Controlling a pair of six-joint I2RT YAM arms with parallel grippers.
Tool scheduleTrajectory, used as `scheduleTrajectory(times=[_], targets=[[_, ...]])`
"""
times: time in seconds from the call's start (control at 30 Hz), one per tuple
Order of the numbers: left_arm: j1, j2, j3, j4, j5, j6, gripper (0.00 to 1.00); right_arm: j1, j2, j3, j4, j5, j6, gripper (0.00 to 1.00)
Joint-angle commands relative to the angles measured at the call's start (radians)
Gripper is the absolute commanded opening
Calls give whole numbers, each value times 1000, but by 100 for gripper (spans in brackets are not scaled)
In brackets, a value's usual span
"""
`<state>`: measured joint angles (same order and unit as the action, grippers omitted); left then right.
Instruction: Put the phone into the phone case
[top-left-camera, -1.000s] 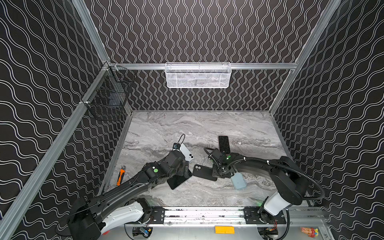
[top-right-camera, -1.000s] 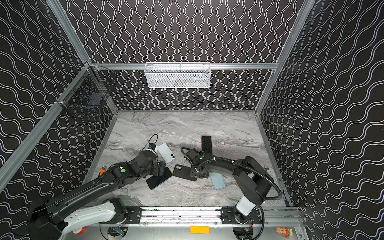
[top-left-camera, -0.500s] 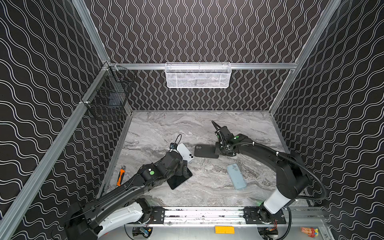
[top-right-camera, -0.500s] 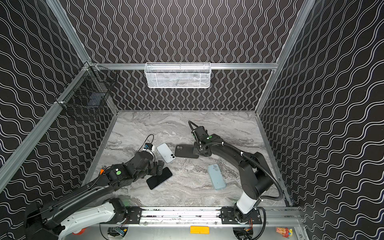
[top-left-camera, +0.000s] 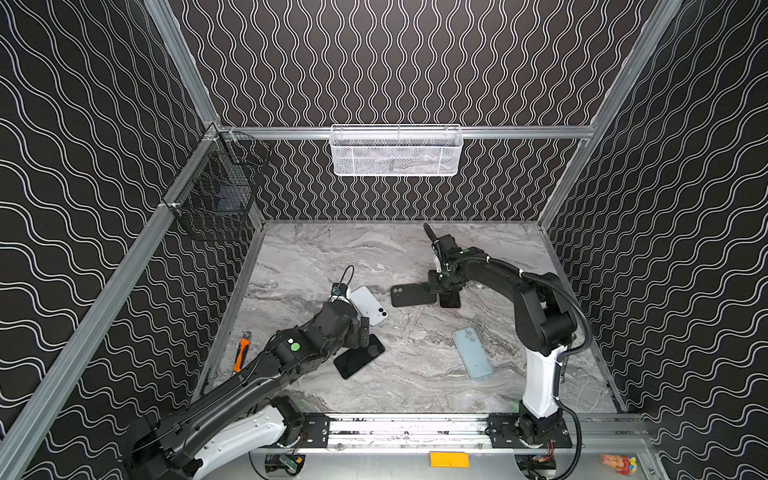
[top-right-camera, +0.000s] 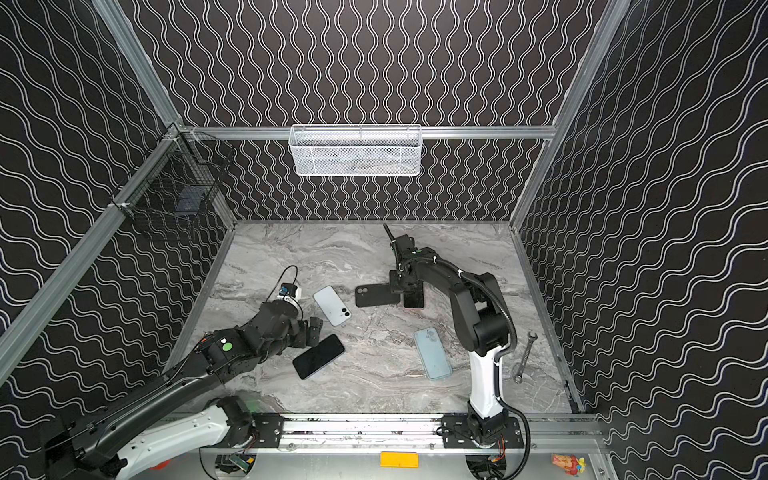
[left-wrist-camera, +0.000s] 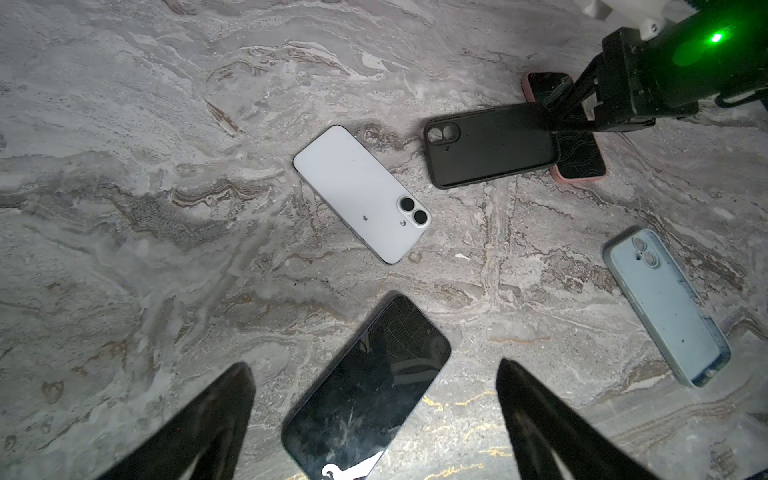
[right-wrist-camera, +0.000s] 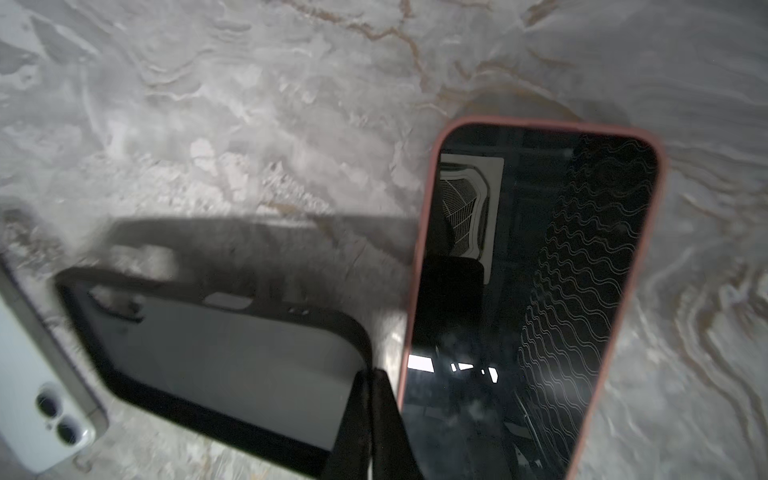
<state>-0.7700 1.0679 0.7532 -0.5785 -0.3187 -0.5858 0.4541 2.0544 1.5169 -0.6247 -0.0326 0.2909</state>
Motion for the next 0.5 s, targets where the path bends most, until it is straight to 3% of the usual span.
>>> scheduleTrajectory(times=[0.0,0.2,0.37,0.47], targets=[[34,7,-3,29,62,21,94,-5,39,34,-1,-41,-24,1],[99,18,-15,52,143,0,94,-12,92,97,-31,-20,-43,16],[153,27,-41,68,232,-41,95,-11,28,95,-25,-18,-45,40],[229,44,-84,126,341,-81,97,-8,-71,34,43,-126,-30,48]])
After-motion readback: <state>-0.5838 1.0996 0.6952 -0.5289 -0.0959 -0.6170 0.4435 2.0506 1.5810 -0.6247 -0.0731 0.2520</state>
